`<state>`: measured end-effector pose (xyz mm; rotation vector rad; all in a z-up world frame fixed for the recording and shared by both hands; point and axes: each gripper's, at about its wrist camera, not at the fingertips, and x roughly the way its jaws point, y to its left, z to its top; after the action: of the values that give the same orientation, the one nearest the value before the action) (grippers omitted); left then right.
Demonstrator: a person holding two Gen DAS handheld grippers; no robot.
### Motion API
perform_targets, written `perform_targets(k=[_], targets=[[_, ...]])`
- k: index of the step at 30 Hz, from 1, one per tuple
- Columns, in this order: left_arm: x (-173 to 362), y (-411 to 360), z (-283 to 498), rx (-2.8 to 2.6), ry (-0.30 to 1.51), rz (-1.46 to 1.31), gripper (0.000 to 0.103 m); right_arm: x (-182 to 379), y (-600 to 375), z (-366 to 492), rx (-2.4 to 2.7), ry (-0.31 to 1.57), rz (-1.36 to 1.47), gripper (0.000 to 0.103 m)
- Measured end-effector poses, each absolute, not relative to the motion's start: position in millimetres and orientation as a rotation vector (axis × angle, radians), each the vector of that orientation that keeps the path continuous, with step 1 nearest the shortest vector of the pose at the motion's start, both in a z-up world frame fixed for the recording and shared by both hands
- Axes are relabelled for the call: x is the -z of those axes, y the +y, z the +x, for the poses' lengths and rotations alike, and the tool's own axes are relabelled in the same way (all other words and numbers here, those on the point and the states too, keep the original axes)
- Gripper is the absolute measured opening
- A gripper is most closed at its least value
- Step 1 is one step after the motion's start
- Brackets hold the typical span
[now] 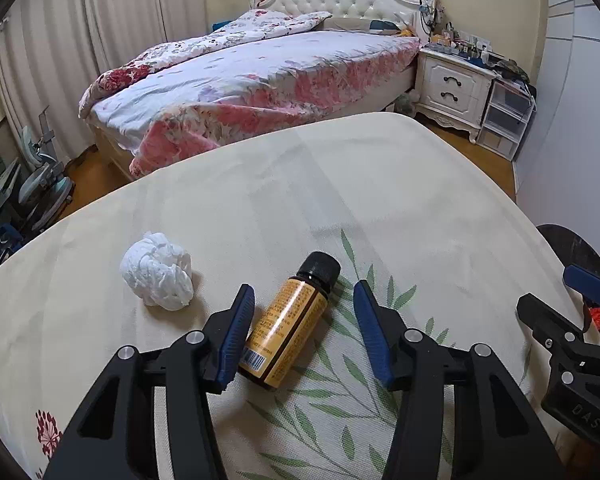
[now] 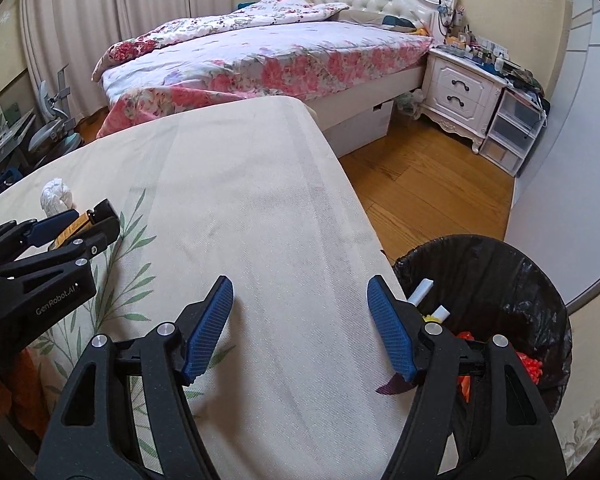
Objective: Collect trash
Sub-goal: 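Grasp the orange-labelled bottle with the left tool, then grasp the white crumpled tissue with the right tool while the left tool holds the bottle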
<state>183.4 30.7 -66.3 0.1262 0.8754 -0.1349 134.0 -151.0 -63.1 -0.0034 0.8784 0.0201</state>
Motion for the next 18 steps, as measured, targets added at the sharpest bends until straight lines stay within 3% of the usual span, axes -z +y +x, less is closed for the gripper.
perform_targets(k=[4, 6, 18], targets=[[67.6, 27.2, 180.7, 0.153, 0.883, 0.137, 0.028, 63.1, -149.8, 134.9, -0.019, 0.880, -0.003, 0.068], [67.4, 26.9, 180.5, 0.157, 0.882, 0.139, 0.025, 63.2, -149.9, 135.0, -0.019, 0.881, -0.004, 0.068], [62.3, 46.2, 153.6, 0.127, 0.866, 0.102, 0.025, 63.6, -138.8, 131.9, -0.032, 0.878, -0.029, 0.068]])
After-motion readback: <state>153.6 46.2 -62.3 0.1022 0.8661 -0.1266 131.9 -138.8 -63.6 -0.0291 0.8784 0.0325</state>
